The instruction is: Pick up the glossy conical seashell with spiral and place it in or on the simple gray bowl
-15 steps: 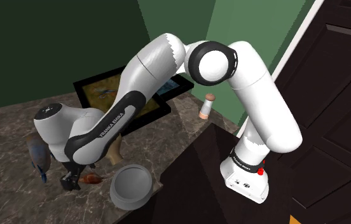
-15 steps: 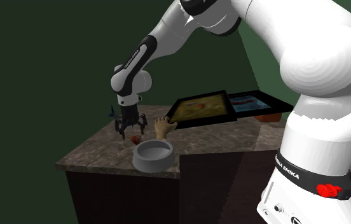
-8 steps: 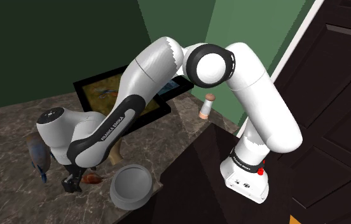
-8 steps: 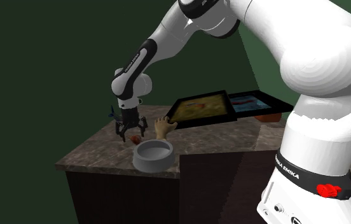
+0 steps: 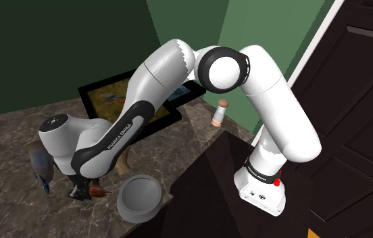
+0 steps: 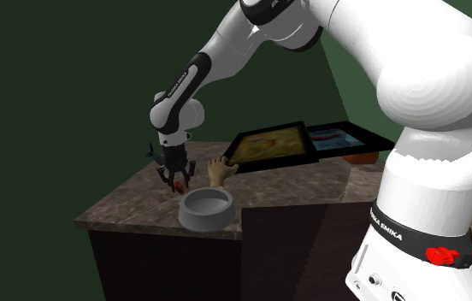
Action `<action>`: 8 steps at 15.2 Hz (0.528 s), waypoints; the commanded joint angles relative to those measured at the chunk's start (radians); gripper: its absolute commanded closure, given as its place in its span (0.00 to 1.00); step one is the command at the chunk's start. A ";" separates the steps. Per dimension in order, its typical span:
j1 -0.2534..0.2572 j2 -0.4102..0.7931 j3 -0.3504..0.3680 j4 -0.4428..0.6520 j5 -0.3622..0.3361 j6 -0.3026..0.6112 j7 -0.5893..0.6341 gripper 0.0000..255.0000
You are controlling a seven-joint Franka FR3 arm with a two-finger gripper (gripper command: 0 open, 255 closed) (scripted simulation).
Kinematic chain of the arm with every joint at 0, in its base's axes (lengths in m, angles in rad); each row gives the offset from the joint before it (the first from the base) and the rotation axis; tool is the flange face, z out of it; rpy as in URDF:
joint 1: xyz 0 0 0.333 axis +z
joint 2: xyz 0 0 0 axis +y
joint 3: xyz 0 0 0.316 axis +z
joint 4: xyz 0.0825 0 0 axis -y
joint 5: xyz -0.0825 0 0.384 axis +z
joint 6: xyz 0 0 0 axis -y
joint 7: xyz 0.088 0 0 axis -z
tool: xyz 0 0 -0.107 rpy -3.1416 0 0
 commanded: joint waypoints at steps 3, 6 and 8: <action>0.000 0.000 0.000 0.000 0.000 0.000 0.000 1.00; -0.005 -0.022 0.006 -0.009 0.005 -0.013 -0.002 1.00; -0.009 -0.042 0.012 -0.016 0.011 -0.027 -0.004 1.00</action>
